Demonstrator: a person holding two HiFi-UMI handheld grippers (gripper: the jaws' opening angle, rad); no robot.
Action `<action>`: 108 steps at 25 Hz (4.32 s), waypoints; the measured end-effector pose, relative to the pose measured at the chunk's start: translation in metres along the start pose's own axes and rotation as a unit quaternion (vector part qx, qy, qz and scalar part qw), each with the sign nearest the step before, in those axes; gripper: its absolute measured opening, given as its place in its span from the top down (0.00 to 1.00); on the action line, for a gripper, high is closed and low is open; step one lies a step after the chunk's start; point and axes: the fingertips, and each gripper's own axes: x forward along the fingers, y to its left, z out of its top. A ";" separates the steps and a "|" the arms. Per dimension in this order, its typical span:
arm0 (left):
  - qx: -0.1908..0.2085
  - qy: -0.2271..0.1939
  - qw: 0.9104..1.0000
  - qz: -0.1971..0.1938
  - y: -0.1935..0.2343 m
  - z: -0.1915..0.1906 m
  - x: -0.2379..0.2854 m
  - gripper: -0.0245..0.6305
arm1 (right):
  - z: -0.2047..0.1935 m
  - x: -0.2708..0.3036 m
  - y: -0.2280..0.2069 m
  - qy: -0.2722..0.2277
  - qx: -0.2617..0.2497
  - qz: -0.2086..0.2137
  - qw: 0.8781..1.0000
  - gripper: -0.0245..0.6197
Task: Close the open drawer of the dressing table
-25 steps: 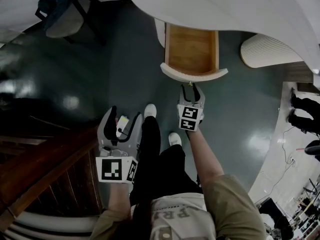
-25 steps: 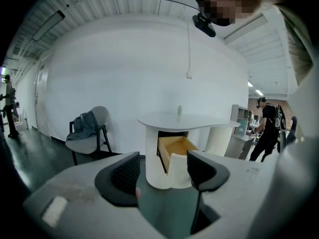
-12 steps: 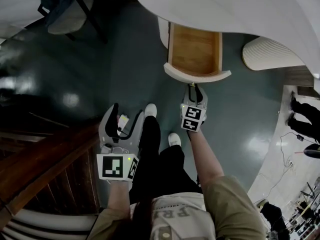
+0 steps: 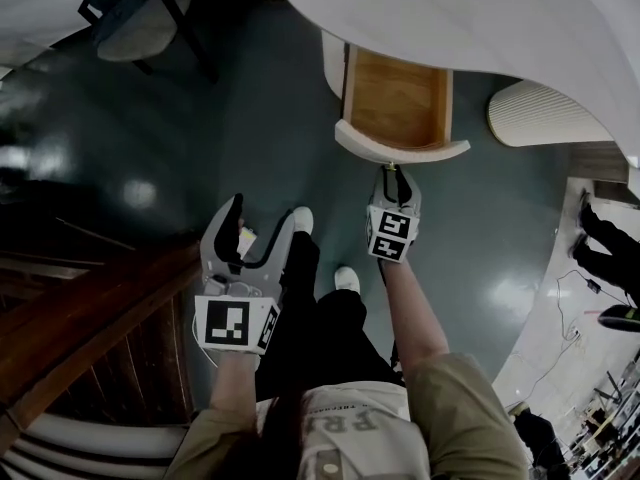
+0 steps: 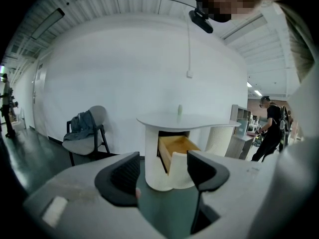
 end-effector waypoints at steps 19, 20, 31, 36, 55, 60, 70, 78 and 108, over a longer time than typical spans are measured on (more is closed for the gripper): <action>-0.003 -0.009 1.000 -0.020 0.014 -0.014 0.040 0.49 | 0.023 0.035 -0.006 -0.034 0.037 0.016 0.999 0.79; -0.001 -0.008 1.000 -0.022 0.015 -0.016 0.042 0.49 | 0.025 0.038 -0.006 -0.035 0.039 0.016 0.999 0.79; -0.001 -0.002 0.999 -0.033 0.025 -0.029 0.059 0.49 | 0.038 0.059 -0.011 -0.045 0.064 0.023 0.997 0.79; -0.011 0.000 0.999 -0.031 0.029 -0.032 0.064 0.49 | 0.045 0.068 -0.014 -0.051 0.073 0.027 0.996 0.79; -0.005 -0.002 0.999 -0.032 0.048 -0.040 0.085 0.49 | 0.061 0.091 -0.018 -0.066 0.097 0.035 0.992 0.79; -0.017 0.001 0.999 -0.030 0.049 -0.040 0.091 0.49 | 0.066 0.099 -0.021 -0.068 0.106 0.040 0.991 0.79; -0.020 0.006 0.999 -0.028 0.054 -0.044 0.094 0.49 | 0.075 0.110 -0.023 -0.070 0.125 0.040 0.989 0.79; -0.022 0.004 1.000 -0.022 0.059 -0.047 0.097 0.49 | 0.081 0.120 -0.025 -0.078 0.148 0.041 0.985 0.80; -0.030 0.016 0.999 -0.020 0.065 -0.059 0.113 0.49 | 0.110 0.166 -0.037 -0.088 0.172 0.038 0.980 0.81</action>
